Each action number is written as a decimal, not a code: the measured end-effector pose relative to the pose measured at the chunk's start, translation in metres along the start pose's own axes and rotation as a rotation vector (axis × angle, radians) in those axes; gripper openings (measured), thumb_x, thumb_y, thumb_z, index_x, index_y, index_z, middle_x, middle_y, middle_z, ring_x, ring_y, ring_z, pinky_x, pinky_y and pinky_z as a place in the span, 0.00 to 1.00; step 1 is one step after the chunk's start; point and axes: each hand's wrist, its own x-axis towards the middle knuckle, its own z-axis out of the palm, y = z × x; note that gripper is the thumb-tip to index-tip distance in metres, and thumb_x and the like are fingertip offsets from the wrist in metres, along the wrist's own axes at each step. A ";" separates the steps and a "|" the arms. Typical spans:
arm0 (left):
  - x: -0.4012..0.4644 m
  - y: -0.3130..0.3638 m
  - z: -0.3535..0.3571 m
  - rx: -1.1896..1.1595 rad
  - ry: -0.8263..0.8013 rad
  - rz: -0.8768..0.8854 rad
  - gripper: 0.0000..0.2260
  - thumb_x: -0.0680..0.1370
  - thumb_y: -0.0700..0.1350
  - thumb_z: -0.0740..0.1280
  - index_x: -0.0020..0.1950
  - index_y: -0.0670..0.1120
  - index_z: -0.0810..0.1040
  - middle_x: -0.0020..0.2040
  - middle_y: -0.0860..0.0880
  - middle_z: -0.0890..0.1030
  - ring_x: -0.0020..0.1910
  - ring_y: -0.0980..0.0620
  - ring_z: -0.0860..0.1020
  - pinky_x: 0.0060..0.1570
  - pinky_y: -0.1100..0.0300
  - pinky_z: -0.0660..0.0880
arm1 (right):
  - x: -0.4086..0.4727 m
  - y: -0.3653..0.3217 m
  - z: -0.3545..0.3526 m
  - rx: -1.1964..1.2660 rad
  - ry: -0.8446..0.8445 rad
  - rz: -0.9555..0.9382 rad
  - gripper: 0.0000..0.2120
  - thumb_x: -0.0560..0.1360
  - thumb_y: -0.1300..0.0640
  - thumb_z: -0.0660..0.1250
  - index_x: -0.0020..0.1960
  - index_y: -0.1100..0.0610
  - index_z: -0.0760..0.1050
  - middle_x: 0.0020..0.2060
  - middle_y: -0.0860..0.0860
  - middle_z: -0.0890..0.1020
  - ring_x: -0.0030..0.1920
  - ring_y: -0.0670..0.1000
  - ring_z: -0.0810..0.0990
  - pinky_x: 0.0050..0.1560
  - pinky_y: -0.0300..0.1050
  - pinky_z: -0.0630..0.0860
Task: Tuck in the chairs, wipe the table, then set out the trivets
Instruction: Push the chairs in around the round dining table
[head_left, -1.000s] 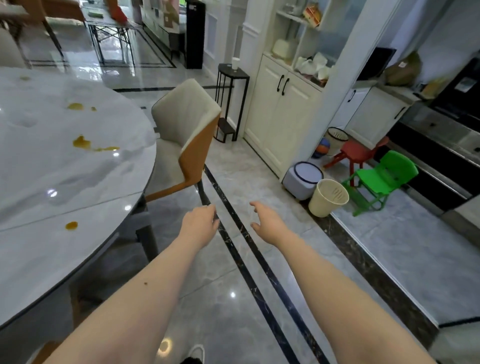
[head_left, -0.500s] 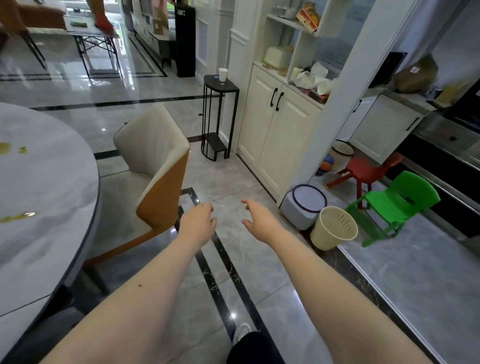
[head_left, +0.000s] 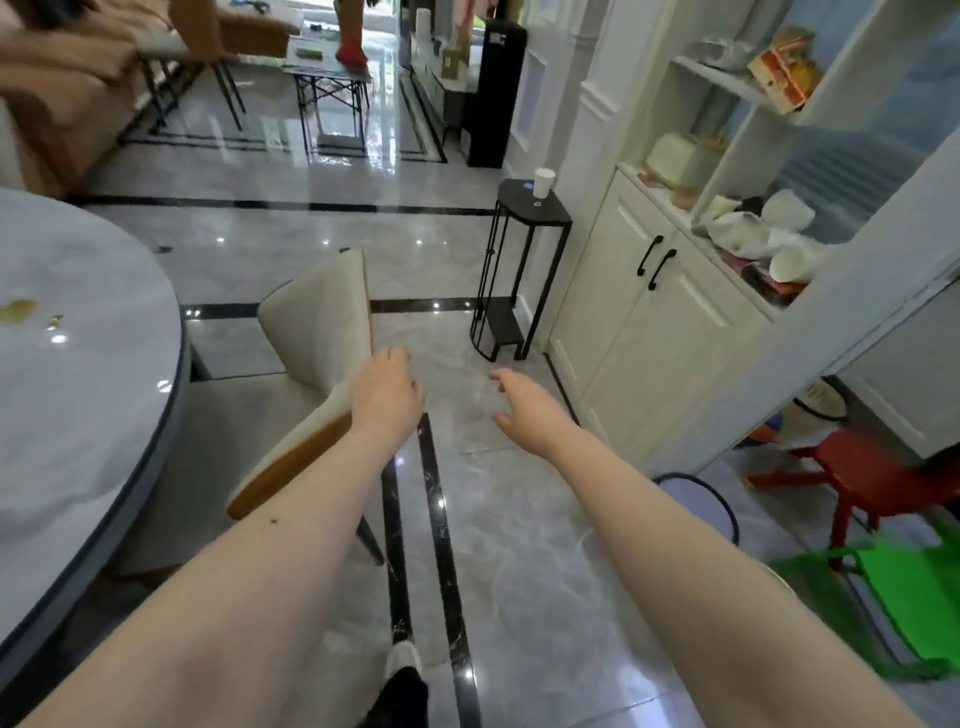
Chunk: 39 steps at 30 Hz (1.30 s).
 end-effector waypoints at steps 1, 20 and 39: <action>0.017 -0.003 0.003 0.021 0.003 -0.048 0.13 0.78 0.45 0.62 0.60 0.43 0.71 0.57 0.44 0.75 0.55 0.45 0.74 0.50 0.55 0.69 | 0.019 -0.002 -0.003 -0.002 -0.007 -0.032 0.28 0.77 0.59 0.64 0.74 0.55 0.59 0.70 0.55 0.68 0.69 0.54 0.68 0.68 0.47 0.65; 0.190 -0.087 0.057 0.127 -0.472 -0.597 0.29 0.73 0.56 0.67 0.69 0.46 0.63 0.62 0.45 0.73 0.58 0.45 0.73 0.56 0.51 0.73 | 0.323 -0.086 -0.005 -0.248 -0.226 -0.701 0.29 0.76 0.63 0.66 0.74 0.55 0.60 0.71 0.54 0.66 0.71 0.54 0.65 0.71 0.46 0.62; 0.157 -0.042 0.088 0.044 -0.209 -1.259 0.25 0.72 0.54 0.70 0.65 0.47 0.68 0.61 0.46 0.75 0.59 0.45 0.74 0.57 0.52 0.73 | 0.428 -0.114 0.028 -0.671 -0.479 -1.410 0.23 0.75 0.58 0.65 0.69 0.52 0.66 0.64 0.52 0.72 0.67 0.56 0.68 0.73 0.57 0.50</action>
